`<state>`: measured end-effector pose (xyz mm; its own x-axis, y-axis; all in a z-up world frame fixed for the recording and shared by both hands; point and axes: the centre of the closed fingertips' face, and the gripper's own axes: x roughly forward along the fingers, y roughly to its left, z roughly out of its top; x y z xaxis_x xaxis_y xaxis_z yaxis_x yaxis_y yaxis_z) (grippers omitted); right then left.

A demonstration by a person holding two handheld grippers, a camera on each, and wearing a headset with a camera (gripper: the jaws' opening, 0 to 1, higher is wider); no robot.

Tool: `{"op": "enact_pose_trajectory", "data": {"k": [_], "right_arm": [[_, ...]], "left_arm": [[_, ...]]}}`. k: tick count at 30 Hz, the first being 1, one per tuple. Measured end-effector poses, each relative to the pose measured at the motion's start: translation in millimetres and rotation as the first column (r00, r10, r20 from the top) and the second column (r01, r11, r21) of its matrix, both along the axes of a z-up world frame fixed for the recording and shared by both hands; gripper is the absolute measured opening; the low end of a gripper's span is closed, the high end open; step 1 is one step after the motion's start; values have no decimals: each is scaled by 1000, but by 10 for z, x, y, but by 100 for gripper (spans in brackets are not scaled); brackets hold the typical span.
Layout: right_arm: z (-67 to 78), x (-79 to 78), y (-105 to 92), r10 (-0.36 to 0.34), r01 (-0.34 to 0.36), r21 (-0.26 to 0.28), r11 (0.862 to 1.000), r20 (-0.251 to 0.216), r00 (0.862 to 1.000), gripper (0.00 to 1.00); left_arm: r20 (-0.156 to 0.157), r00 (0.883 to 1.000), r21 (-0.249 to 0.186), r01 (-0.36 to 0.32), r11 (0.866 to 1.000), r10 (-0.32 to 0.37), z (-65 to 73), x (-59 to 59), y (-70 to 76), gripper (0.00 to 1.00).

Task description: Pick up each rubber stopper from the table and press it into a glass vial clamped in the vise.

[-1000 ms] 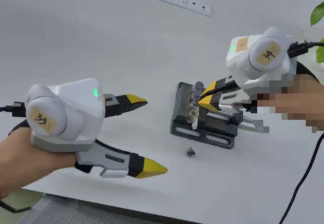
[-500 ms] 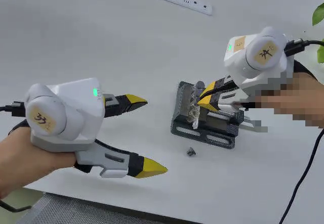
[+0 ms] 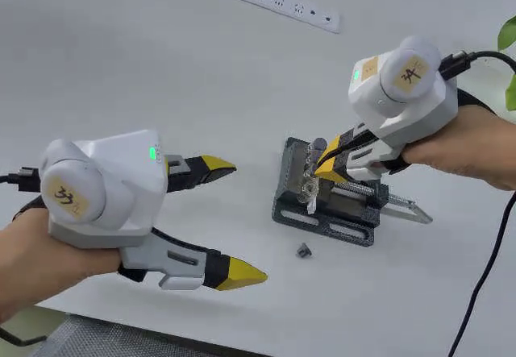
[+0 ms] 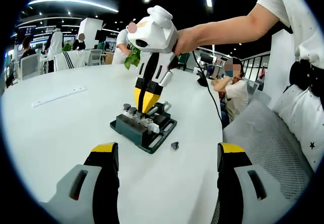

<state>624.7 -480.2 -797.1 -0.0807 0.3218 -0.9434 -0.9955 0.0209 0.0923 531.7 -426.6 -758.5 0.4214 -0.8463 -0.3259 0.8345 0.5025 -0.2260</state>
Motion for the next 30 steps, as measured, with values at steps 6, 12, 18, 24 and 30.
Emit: {"op": "enact_pose_trajectory", "data": {"k": [6,12,18,24,30], "right_arm": [[-16,-27,5,61,-60,-44,997,27,998,2],[-16,-27,-3,62,-61,-57,996,19,998,2],[-24,-24,-7,82,-79,-76,994,29,996,2],[-33,-17,1,90,-87,-87,992,35,995,1],[-40,-21,-1,88,-86,-102,991,19,996,1]], "left_arm": [[6,1000,-4,-5,1000,5,19,24,11,78],[6,1000,-7,-7,1000,8,23,26,8,78],[7,1000,-7,-5,1000,5,32,31,-5,78],[11,1000,-12,-3,1000,3,55,56,-20,78],[13,1000,-11,0,1000,0,58,64,-23,78]]}}
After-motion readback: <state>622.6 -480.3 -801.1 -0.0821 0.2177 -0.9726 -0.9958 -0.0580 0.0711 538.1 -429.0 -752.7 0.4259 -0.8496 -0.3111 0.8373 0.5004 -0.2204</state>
